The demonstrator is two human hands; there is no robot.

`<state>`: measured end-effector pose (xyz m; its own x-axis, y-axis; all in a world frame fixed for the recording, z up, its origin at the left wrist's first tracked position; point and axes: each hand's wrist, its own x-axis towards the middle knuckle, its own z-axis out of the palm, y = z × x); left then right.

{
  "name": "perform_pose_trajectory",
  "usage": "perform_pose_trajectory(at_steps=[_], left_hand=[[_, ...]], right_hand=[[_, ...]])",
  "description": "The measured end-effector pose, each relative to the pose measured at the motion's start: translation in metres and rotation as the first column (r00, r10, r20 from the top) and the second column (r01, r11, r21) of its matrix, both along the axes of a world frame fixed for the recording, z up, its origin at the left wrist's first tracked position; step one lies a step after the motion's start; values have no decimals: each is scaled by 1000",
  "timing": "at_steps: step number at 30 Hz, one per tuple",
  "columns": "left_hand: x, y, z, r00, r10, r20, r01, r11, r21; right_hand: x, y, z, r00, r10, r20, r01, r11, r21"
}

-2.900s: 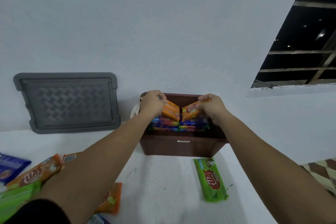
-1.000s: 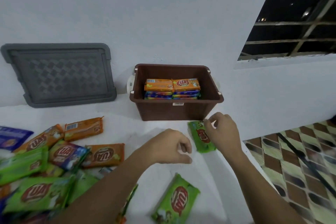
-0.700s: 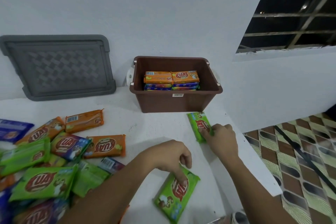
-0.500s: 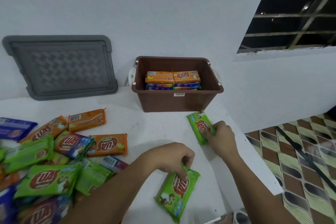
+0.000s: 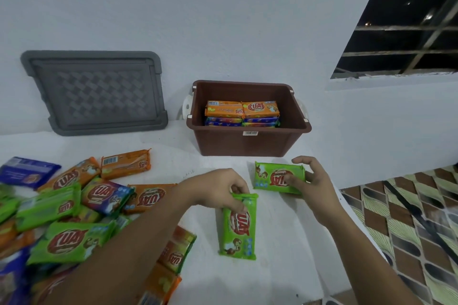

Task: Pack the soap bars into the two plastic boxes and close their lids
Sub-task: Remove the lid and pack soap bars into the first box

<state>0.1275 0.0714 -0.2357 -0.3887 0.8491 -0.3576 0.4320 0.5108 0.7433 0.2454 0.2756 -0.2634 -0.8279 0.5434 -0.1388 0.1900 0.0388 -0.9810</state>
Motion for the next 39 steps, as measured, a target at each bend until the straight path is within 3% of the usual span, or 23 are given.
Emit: perform_pose_trajectory(at_steps=[4,7,10,14,17,21,25,31,37,39], left_hand=[[-11,-7,6,995,94,-27,-93,995,33],[-16,-7,20,958,282,41,-285,951,119],[-29,-9,39,884,436,168,-467,838,281],[-52,-8,66,782,531,326,-621,613,489],[-79,8,79,695,624,356,-701,479,529],[-118,36,77,617,705,350,-748,386,540],[-149,62,63,551,790,268,-782,377,497],[-165,80,41,531,846,54,-770,455,447],[-164,80,36,534,846,-16,-760,488,429],[-163,78,35,579,814,-51,-743,553,377]], right_hand=[[-1,8,21,996,22,-81,-21,1000,13],[-5,15,43,990,27,-139,-22,999,34],[-17,24,66,975,41,-220,-45,999,-11],[-48,40,88,966,56,-254,-71,996,-52],[-83,49,98,974,50,-220,-62,997,-47],[-133,55,98,985,16,-173,-14,1000,8],[-176,58,90,995,-41,-89,48,996,74],[-210,59,74,994,-110,11,105,966,237],[-218,56,65,991,-124,50,103,947,304],[-219,57,62,990,-124,68,95,939,329]])
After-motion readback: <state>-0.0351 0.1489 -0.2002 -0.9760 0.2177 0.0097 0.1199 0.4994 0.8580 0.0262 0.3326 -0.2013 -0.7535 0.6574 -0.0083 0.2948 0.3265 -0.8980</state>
